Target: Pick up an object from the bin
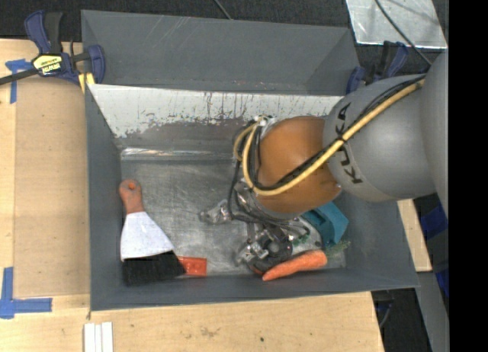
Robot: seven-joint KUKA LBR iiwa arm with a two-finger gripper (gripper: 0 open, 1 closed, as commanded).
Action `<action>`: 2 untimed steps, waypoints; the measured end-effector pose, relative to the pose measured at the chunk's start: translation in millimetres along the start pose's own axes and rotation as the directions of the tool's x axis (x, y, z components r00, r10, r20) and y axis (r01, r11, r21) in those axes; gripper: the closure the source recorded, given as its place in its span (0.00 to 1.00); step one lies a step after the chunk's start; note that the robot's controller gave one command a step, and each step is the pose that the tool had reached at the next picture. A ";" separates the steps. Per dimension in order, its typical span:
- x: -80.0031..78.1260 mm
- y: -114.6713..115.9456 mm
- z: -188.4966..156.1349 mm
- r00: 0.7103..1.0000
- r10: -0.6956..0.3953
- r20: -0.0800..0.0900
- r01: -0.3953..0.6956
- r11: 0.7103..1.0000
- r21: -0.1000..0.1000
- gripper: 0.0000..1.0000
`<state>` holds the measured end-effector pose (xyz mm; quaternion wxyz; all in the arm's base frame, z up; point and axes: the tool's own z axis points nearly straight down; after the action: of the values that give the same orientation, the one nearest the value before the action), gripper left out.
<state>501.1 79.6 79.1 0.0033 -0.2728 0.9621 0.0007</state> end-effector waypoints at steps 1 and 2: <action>10.4 -4.0 1.7 0.988 -0.151 0.016 0.151 0.989 0.004 0.00; 21.9 -48.2 2.8 0.979 -0.203 0.008 0.203 0.979 -0.005 0.00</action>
Offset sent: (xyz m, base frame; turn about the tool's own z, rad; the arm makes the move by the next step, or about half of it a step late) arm 0.0092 -0.0800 -0.0091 -0.2137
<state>507.8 27.1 76.2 0.0061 -0.3695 0.9292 0.0044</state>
